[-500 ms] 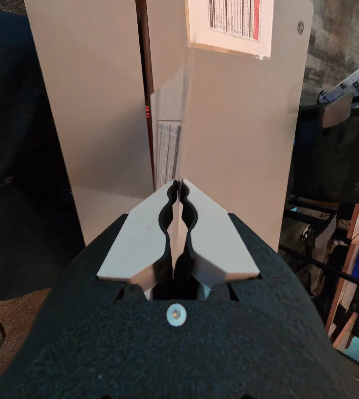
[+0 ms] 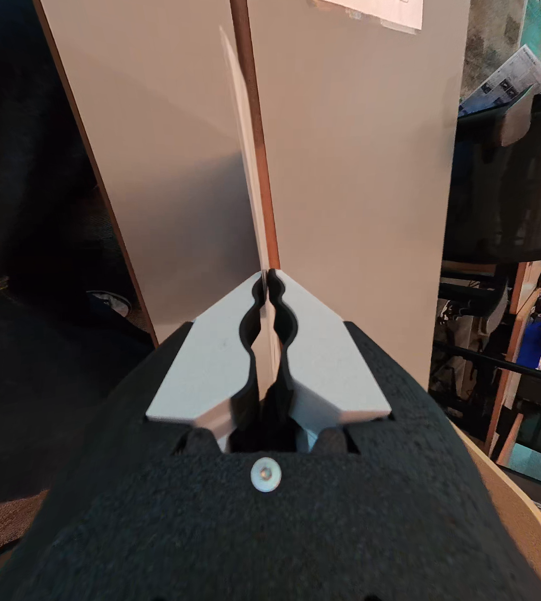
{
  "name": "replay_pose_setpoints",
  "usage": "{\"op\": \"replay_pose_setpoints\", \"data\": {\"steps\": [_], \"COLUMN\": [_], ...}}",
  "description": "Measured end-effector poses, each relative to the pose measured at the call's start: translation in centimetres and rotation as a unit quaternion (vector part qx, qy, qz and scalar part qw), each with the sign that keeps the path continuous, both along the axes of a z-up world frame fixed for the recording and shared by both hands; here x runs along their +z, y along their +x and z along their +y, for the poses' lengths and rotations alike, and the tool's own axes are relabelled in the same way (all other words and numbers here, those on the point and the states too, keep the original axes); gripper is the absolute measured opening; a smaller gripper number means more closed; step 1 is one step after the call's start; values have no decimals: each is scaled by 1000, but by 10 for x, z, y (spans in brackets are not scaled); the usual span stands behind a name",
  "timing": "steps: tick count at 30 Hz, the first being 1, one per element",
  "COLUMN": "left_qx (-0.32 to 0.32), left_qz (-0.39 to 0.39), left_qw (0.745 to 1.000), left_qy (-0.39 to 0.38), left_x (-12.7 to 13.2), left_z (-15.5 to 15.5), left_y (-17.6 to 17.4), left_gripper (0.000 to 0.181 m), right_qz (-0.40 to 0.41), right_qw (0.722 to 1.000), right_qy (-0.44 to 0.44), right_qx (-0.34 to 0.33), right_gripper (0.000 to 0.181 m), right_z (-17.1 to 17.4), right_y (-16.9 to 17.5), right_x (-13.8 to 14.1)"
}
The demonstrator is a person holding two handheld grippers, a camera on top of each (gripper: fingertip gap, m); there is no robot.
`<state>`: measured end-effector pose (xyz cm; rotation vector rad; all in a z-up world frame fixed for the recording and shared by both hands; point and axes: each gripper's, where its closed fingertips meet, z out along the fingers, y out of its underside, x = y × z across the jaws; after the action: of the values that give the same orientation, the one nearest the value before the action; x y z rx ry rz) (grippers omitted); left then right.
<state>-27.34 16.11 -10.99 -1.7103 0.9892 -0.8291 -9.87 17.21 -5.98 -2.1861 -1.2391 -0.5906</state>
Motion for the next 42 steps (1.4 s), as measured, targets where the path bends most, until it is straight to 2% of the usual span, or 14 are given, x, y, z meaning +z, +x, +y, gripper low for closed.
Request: {"op": "replay_pose_setpoints", "data": {"steps": [9,16,20,23,28,31,33,36,37,38,40,42], "left_qx": [-5,-13,-14,-15,-16,-16,-18,-16,-16,-15,-11,-9], "left_qz": [4,5,5,7,8,6,7,11,13,14,12,9], "left_qw": [1000,1000,1000,1000,1000,1000,1000,999,999,999,999,999], "left_qy": [-4,-18,-17,-17,-18,-20,-25,-31,-32,-32,-31,-35], "left_x": [-2,-6,-6,-6,-6,-6,-8,-11,-13,-13,-13,-13], "left_z": [-1,-1,-2,-3,-3,-2,-2,0,1,2,5,9], "left_y": [2,3,3,4,3,3,3,3,3,2,1,-1], "left_gripper": [37,37,37,37,37,37,37,37,37,38,37,38], "right_qz": [4,-8,-19,17,135,274,387,518,536,537,530,548], "right_qw": [1000,1000,999,1000,991,961,921,853,841,840,843,829], "right_qy": [-20,-1,31,20,9,14,26,65,72,69,84,105], "right_qx": [-8,1,13,5,23,34,31,-13,-25,-33,-31,-39], "right_gripper": [0,2,11,24,29,34,35,38,43,49,46,43], "right_z": [7,11,15,10,-22,-54,-76,-104,-111,-118,-127,-128], "right_y": [4,7,8,8,-1,-14,-25,-23,-21,-19,-16,-12], "right_x": [-14,-20,-26,-32,-46,-63,-75,-94,-100,-104,-99,-90]}}
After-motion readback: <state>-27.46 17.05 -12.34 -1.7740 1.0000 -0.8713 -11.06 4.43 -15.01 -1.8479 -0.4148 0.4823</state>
